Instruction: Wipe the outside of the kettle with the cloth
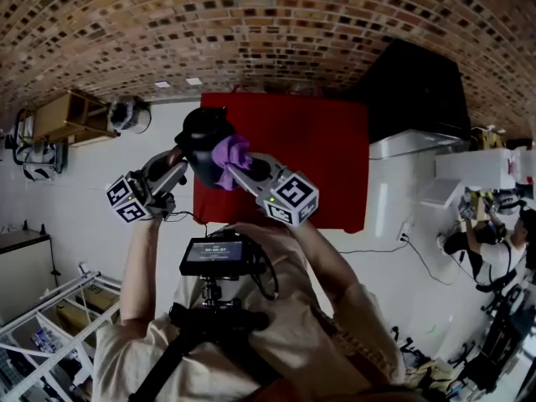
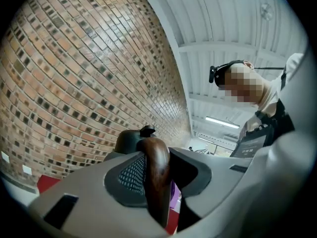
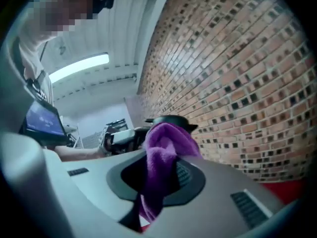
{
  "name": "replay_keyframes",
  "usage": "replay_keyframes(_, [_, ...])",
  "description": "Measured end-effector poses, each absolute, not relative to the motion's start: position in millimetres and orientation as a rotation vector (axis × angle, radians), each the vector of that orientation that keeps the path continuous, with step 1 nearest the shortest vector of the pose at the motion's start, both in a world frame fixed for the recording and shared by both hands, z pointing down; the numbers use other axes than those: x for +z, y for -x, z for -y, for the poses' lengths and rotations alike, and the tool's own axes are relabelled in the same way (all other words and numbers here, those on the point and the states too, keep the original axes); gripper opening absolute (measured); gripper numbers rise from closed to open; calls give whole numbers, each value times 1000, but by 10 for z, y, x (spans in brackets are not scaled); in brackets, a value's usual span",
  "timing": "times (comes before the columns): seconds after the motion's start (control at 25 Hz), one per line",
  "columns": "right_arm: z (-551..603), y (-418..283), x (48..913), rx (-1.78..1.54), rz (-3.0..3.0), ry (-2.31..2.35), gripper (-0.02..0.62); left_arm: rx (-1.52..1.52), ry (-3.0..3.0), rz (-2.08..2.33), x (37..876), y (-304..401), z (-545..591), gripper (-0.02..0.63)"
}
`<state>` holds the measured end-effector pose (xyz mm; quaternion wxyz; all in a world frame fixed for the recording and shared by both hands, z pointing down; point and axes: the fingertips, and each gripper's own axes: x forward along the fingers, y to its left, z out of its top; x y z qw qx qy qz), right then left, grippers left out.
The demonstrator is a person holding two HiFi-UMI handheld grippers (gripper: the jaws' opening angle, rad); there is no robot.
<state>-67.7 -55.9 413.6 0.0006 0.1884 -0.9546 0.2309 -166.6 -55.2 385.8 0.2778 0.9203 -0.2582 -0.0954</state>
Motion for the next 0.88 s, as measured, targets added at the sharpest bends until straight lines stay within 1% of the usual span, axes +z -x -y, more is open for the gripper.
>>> replay_keyframes(0.16, [981, 351, 4367, 990, 2975, -644, 75, -311, -2507, 600, 3694, 1647, 476, 124])
replay_keyframes(0.32, [1300, 556, 4710, 1163, 2923, -358, 77, -383, -2535, 482, 3486, 1671, 358, 126])
replay_keyframes(0.4, [1348, 822, 4680, 1261, 2902, -108, 77, -412, -2560, 388, 3373, 1630, 249, 126])
replay_keyframes(0.52, [1206, 1197, 4508, 1535, 2785, 536, 77, -473, -2595, 250, 3212, 1473, 78, 121])
replay_keyframes(0.6, [1071, 1279, 4327, 1738, 2634, 969, 77, -528, -2599, 192, 3152, 1375, 8, 117])
replay_keyframes(0.64, [1065, 1264, 4267, 1824, 2588, 1090, 77, -550, -2598, 184, 3138, 1344, -15, 115])
replay_keyframes(0.68, [1109, 1219, 4252, 1895, 2578, 1121, 77, -567, -2596, 191, 3130, 1328, -29, 117])
replay_keyframes(0.76, [1302, 1037, 4368, 1986, 2644, 921, 77, -582, -2596, 251, 3123, 1352, -25, 119])
replay_keyframes(0.8, [1402, 893, 4463, 1977, 2706, 735, 77, -586, -2594, 300, 3123, 1398, -7, 121])
replay_keyframes(0.88, [1491, 527, 4569, 1809, 2859, 350, 77, -601, -2572, 419, 3137, 1553, 59, 121])
